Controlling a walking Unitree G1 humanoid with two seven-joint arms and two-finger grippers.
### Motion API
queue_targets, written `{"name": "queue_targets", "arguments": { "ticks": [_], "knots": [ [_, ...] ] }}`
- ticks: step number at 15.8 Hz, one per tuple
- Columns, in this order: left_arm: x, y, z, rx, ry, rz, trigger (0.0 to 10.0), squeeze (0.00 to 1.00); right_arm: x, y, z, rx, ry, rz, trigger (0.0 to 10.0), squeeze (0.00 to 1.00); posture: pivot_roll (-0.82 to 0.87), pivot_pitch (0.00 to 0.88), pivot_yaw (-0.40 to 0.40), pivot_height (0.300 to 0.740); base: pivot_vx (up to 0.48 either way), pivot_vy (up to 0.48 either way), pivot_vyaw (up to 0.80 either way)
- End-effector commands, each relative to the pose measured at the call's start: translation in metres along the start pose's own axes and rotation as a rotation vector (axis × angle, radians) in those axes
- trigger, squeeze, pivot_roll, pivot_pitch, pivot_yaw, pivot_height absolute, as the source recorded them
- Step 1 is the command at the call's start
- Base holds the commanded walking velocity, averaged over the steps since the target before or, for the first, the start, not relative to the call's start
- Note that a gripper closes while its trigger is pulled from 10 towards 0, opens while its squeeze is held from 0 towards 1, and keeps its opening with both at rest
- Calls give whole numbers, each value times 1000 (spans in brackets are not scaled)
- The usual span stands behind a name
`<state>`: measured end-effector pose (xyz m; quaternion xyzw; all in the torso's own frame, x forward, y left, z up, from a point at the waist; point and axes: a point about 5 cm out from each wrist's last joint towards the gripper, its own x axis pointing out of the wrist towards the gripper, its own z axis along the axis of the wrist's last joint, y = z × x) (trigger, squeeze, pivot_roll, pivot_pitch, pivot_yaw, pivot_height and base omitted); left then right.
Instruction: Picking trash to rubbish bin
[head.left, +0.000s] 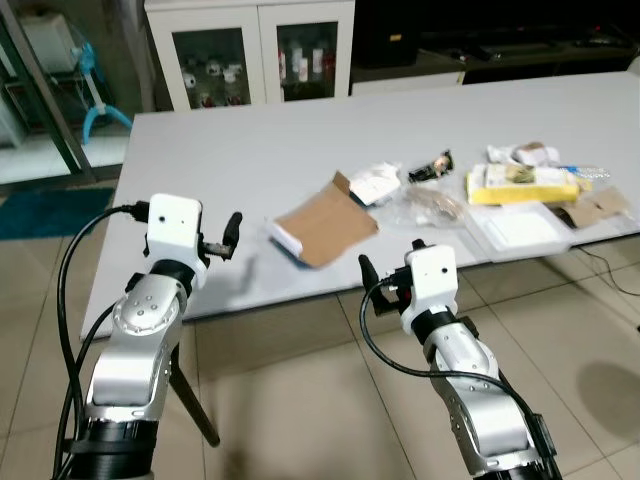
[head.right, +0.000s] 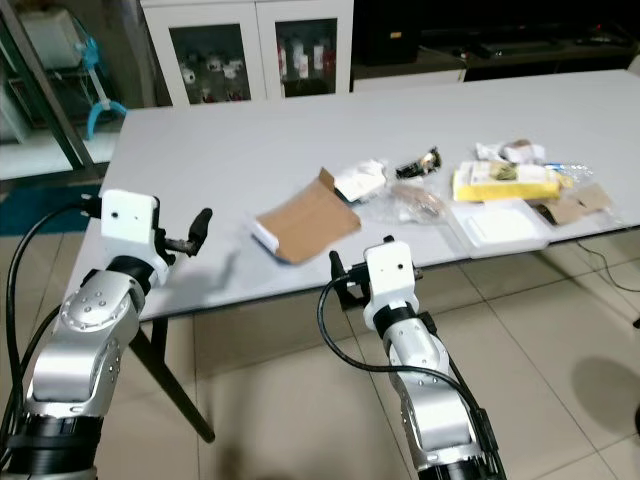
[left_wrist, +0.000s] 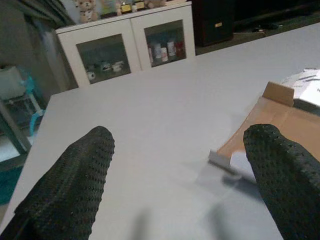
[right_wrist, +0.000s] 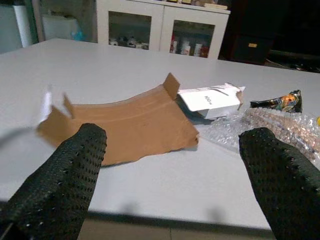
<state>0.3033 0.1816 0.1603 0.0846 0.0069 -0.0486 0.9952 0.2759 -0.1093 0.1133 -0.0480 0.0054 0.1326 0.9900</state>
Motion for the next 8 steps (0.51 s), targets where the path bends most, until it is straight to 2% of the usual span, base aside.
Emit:
{"name": "queue_targets", "arguments": {
  "ticks": [1, 3, 4, 6, 7, 8],
  "knots": [
    [1, -8, 4, -8, -12, -32, 10000, 0, -4, -10, 2, -7, -1, -35, 10000, 0, -25, 0, 29, 740, 435, 0, 0],
    [-2, -11, -1, -30, -1, -42, 10000, 0, -8, -13, 0, 6, 13, -41, 10000, 0, -30, 0, 28, 740, 437, 0, 0],
    [-4, -12, -4, -86, 13, -32, 10000, 0, -11, -14, 0, 8, 25, -47, 10000, 0, -36, 0, 19, 740, 412, 0, 0],
    [-8, -18, -13, -152, 49, -50, 10000, 0, -15, -15, -2, -29, 64, -20, 10000, 0, -41, 0, -8, 740, 0, 0, -800],
    [-11, -20, -15, -167, 48, -53, 10000, 576, -18, -16, -2, -38, 65, -10, 10000, 0, -39, 0, -20, 740, 0, 0, 0],
    [-14, -20, -16, -190, 51, -41, 10000, 1000, -20, -17, -1, -43, 66, -3, 10000, 0, -34, 0, -31, 740, 0, 0, 0]
  ]
}}
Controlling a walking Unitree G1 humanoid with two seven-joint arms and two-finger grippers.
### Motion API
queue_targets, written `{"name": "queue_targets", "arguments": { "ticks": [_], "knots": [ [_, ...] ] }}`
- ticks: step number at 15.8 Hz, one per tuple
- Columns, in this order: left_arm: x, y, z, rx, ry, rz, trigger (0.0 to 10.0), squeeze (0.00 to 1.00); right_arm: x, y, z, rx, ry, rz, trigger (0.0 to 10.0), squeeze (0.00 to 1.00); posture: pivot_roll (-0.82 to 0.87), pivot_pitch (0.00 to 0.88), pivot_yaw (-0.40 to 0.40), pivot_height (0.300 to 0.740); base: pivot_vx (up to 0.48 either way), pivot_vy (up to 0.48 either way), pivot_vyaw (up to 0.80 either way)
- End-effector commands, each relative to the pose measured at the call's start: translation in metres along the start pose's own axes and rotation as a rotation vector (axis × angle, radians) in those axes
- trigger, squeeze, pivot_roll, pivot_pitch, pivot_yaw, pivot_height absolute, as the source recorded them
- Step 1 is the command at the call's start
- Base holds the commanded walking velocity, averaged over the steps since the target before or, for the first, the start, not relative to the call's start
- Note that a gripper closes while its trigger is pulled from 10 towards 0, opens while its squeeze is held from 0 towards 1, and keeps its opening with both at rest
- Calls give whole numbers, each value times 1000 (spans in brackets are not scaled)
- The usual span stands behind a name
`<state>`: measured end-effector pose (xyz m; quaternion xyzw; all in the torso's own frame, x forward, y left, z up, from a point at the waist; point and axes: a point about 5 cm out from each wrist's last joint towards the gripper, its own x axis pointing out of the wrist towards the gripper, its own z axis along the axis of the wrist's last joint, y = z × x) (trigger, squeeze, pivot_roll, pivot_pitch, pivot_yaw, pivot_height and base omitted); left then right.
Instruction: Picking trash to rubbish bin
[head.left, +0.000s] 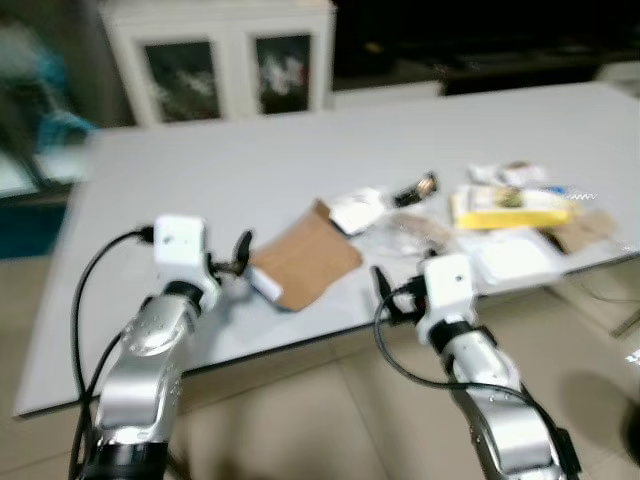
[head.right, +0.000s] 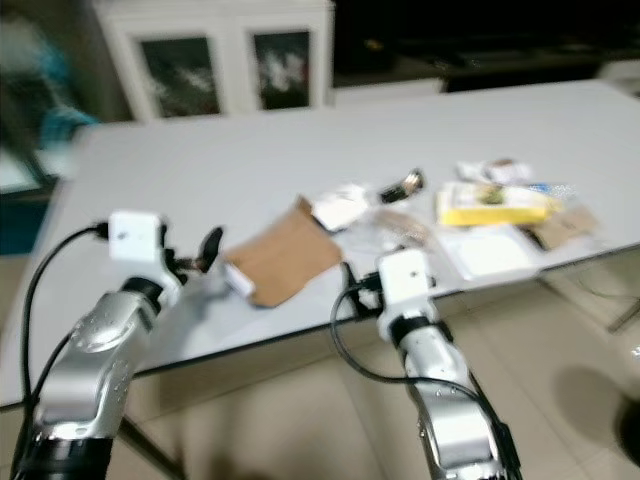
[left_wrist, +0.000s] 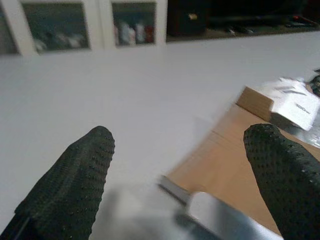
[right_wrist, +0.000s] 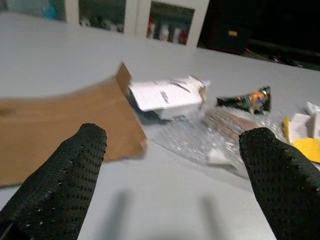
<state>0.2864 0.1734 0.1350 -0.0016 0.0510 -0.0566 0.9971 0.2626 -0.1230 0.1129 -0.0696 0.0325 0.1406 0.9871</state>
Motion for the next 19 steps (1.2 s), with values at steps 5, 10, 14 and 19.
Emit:
{"name": "queue_targets", "arguments": {
  "ticks": [5, 10, 14, 19],
  "knots": [
    [-18, -9, 5, -51, -41, -180, 10000, 1000, -15, -12, -5, -3, 43, 0, 10000, 0, -31, 0, -33, 740, 0, 0, 0],
    [-33, -14, 0, 52, -104, -364, 10000, 1000, -30, -21, -6, 22, 31, -52, 10000, 0, -47, 28, -3, 740, 0, 0, 0],
    [-27, -21, 2, 150, -183, -437, 10000, 1000, -41, -22, -13, 23, 30, -77, 10000, 0, -72, 21, 8, 740, 0, 0, 0],
    [-12, -35, -15, 155, -188, -468, 10000, 1000, -43, -29, -16, -4, 26, -43, 10000, 0, -109, 0, -18, 740, 0, 0, 0]
  ]
}}
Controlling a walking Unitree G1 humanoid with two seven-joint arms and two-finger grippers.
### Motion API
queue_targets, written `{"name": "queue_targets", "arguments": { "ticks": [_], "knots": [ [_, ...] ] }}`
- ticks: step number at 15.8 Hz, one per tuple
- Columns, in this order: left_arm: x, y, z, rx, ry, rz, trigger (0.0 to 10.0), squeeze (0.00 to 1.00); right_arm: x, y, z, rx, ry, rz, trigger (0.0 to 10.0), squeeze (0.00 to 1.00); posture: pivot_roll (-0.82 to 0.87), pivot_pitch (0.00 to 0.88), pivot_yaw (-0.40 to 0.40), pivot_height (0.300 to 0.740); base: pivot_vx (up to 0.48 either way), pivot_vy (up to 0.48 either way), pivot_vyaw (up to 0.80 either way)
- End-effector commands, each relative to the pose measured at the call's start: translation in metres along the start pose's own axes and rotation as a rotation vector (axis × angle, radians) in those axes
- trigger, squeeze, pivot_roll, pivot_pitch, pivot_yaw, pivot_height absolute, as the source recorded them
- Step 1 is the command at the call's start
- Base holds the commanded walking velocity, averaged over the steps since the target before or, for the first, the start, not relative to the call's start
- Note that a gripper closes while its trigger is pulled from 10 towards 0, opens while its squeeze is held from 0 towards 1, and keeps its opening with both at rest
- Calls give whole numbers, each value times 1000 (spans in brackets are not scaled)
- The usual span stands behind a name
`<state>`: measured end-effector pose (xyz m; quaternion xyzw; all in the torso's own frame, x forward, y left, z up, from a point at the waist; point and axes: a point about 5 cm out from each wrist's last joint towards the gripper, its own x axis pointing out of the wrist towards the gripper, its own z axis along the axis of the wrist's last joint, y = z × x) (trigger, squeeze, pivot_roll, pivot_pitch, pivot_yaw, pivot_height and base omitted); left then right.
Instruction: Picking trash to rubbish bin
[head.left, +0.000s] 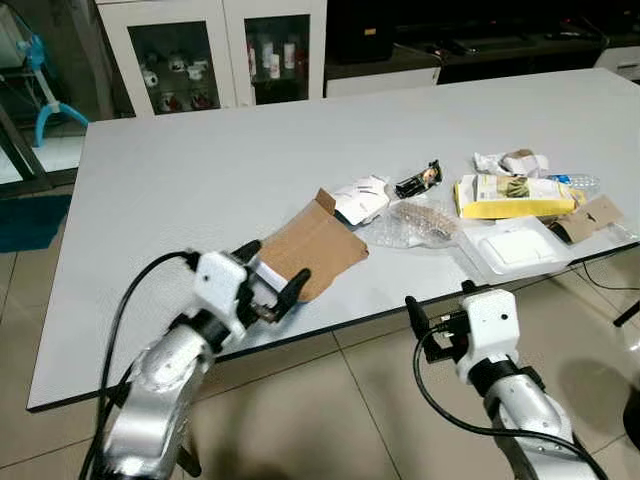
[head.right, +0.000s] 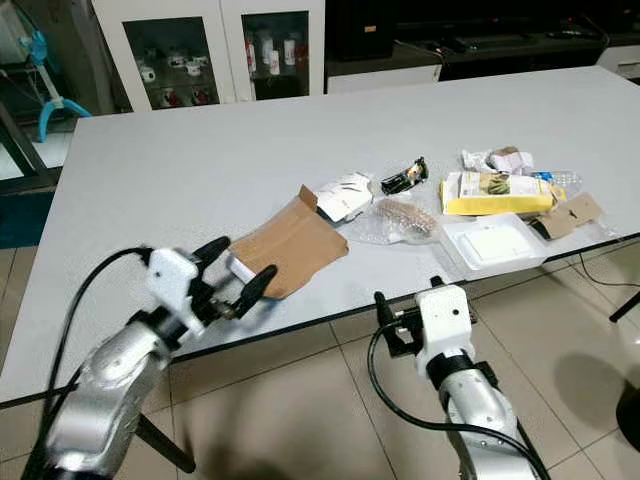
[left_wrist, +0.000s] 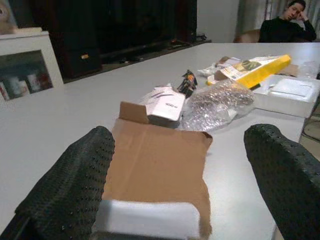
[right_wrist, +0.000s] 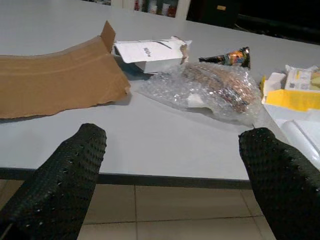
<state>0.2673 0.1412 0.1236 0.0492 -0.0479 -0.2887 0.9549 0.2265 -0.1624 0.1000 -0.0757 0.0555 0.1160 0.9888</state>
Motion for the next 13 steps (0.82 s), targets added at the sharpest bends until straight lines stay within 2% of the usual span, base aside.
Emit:
{"name": "queue_targets", "arguments": {
  "ticks": [1, 4, 5, 6, 7, 9, 13],
  "knots": [
    [2, 2, -3, 15, 4, 13, 10000, 1000, 2, -3, 5, -2, -25, 12, 10000, 0, -110, 0, -20, 740, 0, 0, 0],
    [-3, 8, -4, 11, -4, 46, 10000, 1000, 2, 0, 6, -25, -18, 41, 10000, 0, -123, 0, -18, 740, 0, 0, 0],
    [-4, 8, -13, 2, 37, 28, 10000, 1000, 1, 0, 5, -36, -10, 48, 10000, 0, -129, 0, -12, 740, 0, 0, 0],
    [-6, 12, -25, -10, 84, 47, 10000, 898, 0, -2, 7, -44, -7, 33, 10000, 0, -126, 0, -8, 740, 0, 0, 0],
    [-7, 14, -27, -12, 88, 57, 10000, 0, 0, -3, 8, -37, -13, 25, 10000, 0, -126, 0, -7, 740, 0, 0, 0],
    [-8, 28, -35, -46, 99, 115, 10000, 0, 4, -1, 13, -9, -41, 25, 10000, 0, -131, 0, 4, 740, 0, 0, 0],
    [-3, 34, -43, -47, 120, 132, 10000, 0, 7, 12, 11, -31, -25, 125, 10000, 0, -122, 0, 1, 740, 0, 0, 0]
  ]
}}
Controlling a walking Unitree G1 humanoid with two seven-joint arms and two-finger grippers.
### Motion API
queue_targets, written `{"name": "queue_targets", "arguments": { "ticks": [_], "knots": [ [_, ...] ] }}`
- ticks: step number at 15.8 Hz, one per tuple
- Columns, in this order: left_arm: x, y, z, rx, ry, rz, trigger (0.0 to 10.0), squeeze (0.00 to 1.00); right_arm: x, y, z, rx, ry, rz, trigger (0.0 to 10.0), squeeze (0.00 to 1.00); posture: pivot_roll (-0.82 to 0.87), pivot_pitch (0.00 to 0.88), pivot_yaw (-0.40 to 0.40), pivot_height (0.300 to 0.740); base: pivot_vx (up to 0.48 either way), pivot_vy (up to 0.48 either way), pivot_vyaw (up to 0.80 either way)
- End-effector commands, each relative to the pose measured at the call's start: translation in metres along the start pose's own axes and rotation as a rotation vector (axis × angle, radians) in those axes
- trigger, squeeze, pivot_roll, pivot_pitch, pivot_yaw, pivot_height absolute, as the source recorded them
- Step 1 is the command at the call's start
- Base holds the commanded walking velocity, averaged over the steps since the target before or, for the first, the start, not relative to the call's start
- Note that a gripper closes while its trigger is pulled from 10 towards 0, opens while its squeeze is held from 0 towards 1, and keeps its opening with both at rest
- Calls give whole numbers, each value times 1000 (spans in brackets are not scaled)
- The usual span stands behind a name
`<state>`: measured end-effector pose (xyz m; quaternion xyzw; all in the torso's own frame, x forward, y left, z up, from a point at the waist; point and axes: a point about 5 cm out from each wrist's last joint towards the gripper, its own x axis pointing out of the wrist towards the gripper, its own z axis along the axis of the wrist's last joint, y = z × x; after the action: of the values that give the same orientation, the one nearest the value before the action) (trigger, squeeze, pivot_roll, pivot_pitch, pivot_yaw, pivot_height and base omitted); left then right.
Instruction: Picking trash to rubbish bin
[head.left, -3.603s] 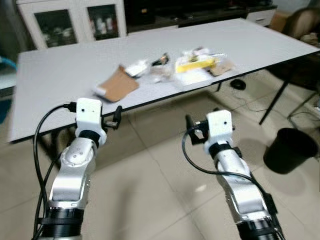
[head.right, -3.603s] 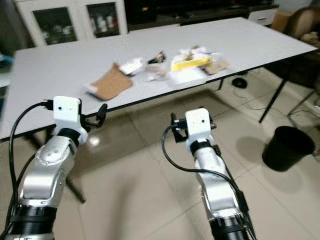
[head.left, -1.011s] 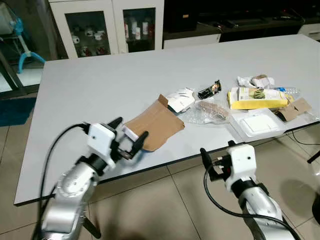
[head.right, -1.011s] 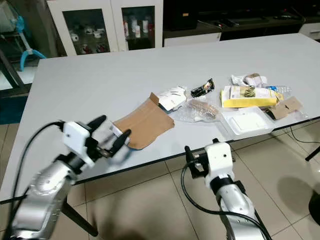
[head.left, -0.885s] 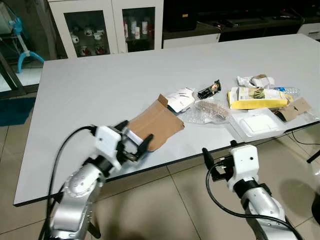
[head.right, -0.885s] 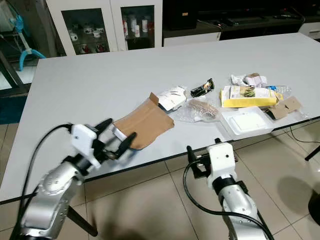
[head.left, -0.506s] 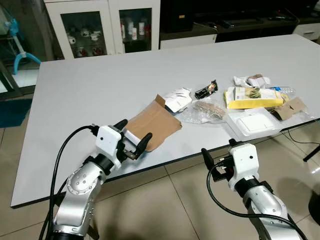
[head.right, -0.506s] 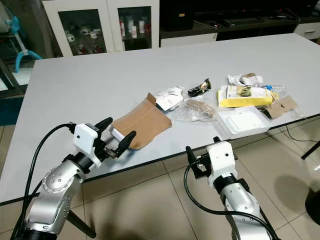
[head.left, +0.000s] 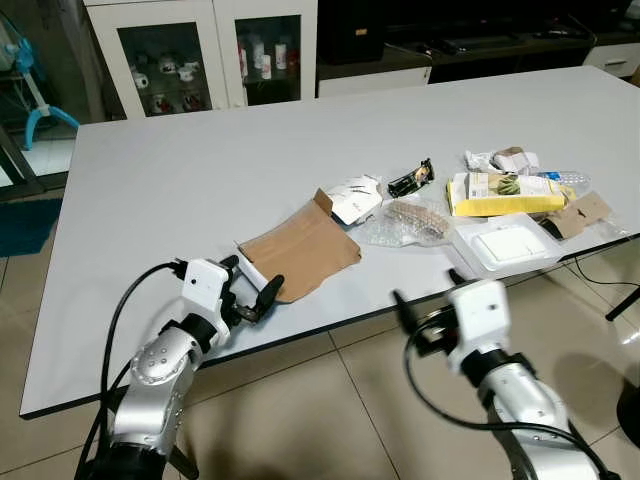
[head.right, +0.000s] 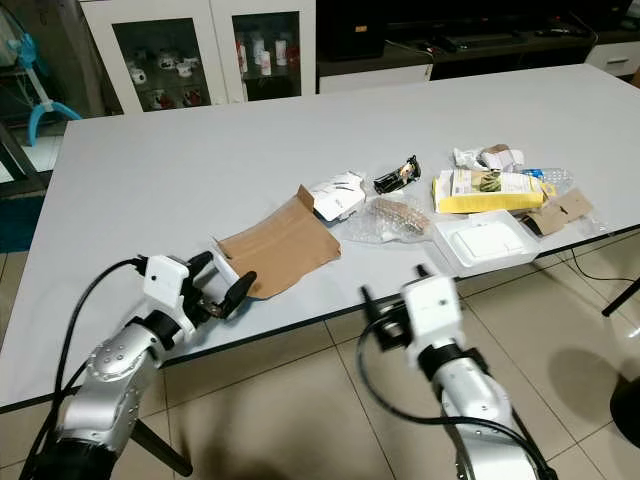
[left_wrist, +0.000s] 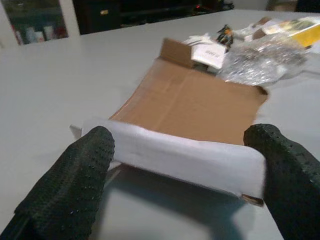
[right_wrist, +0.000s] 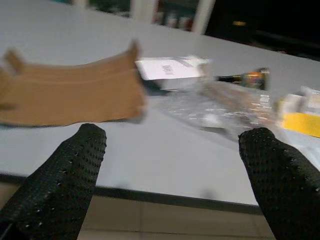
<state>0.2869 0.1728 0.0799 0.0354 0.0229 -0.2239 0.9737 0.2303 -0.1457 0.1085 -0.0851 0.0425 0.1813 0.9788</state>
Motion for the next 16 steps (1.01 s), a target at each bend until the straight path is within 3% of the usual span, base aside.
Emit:
{"name": "queue_targets", "arguments": {
  "ticks": [1, 4, 6, 8, 13, 16],
  "knots": [
    [3, 7, 1, 24, -7, 32, 10000, 0, 1, 7, -1, 8, 22, 66, 10000, 0, -121, 0, 2, 740, 0, 0, 0],
    [6, 5, -3, 27, 8, -14, 10000, 0, -2, 21, -6, 47, 54, 227, 10000, 0, -114, 0, -6, 740, 0, 0, 0],
    [9, 1, -7, 56, 31, -56, 10000, 0, -2, 27, -8, 15, 73, 321, 10000, 0, -106, 0, -12, 740, 0, 0, 0],
    [11, 4, -13, 83, 79, -31, 10000, 0, 1, 30, -7, 23, 70, 325, 10000, 0, -100, 0, -10, 740, 0, 0, 0],
    [17, 10, -17, 55, 104, 35, 10000, 0, 3, 40, -6, 31, 65, 354, 10000, 0, -97, 0, -4, 740, 0, 0, 0],
    [21, 16, -14, 0, 88, 93, 10000, 0, 3, 40, -8, 35, 70, 351, 10000, 0, -95, 0, 0, 740, 0, 0, 0]
  ]
}}
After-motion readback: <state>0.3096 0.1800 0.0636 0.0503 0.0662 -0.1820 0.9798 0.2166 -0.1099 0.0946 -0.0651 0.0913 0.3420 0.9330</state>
